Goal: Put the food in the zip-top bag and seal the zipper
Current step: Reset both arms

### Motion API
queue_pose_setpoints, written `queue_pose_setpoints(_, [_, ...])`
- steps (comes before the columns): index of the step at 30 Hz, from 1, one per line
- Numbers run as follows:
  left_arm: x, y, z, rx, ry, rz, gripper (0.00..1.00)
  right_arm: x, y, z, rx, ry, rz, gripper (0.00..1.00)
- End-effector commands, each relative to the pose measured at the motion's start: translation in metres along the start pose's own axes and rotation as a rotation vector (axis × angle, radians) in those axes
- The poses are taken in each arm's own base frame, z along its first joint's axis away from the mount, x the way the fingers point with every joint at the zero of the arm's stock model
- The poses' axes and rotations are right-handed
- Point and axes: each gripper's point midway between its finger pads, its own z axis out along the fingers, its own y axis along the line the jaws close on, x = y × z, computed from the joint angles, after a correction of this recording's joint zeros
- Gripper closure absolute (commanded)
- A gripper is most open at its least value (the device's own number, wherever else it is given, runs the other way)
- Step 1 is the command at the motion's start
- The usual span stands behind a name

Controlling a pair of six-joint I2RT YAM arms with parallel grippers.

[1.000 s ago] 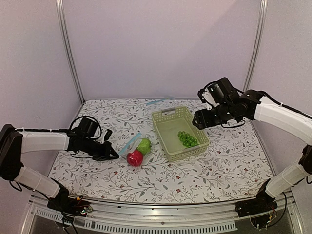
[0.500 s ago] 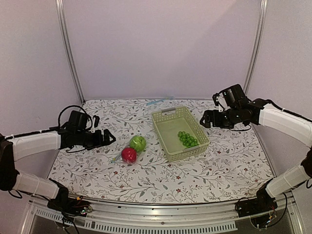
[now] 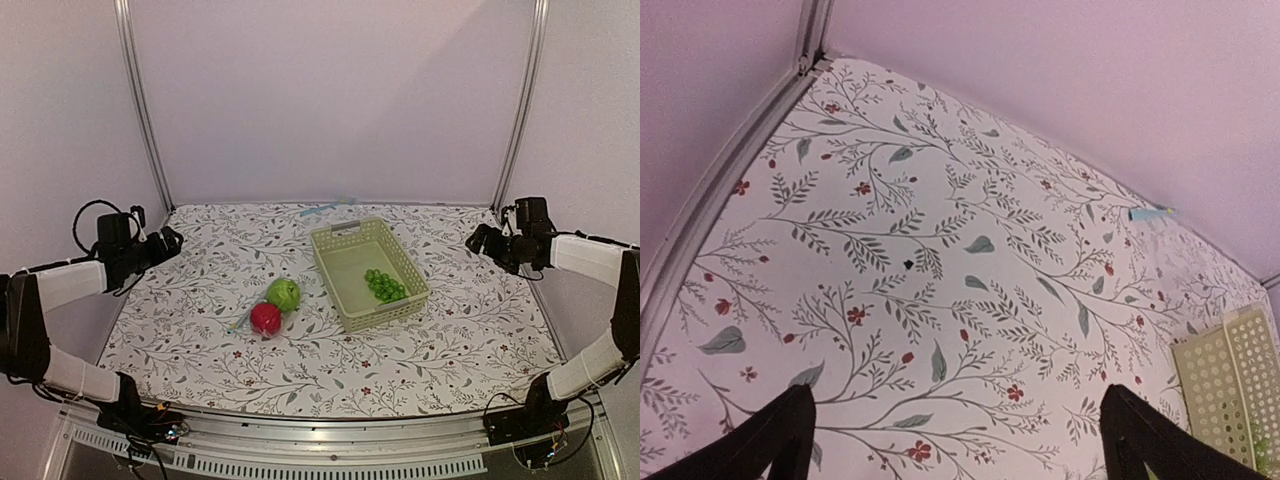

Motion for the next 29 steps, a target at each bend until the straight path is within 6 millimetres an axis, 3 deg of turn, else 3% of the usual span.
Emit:
queue_pose_setpoints(1, [-0.027,0.027,0.003,-0.027,-0.144,0.016,0.00,-0.042,-0.037,-0.020,0.024,-0.214,0.008,0.01])
queue_pose_setpoints(5, [-0.030,0.044,-0.001,-0.102,-0.239,0.090,0.01,-0.056,-0.059,-0.042,0.118,-0.391,-0.064,0.01])
queue_pose_setpoints(11, [-0.022,0.032,-0.004,-0.043,-0.291,0.219,0.00,-0.050,-0.086,-0.073,0.237,-0.598,-0.098,0.01])
queue_pose_setpoints(16, [-0.013,0.019,-0.003,-0.003,-0.294,0.258,0.00,-0.044,-0.088,-0.072,0.230,-0.637,-0.133,0.01])
queue_pose_setpoints(29, [-0.008,0.021,-0.006,-0.017,-0.298,0.290,0.00,-0.042,-0.085,-0.065,0.202,-0.617,-0.135,0.01])
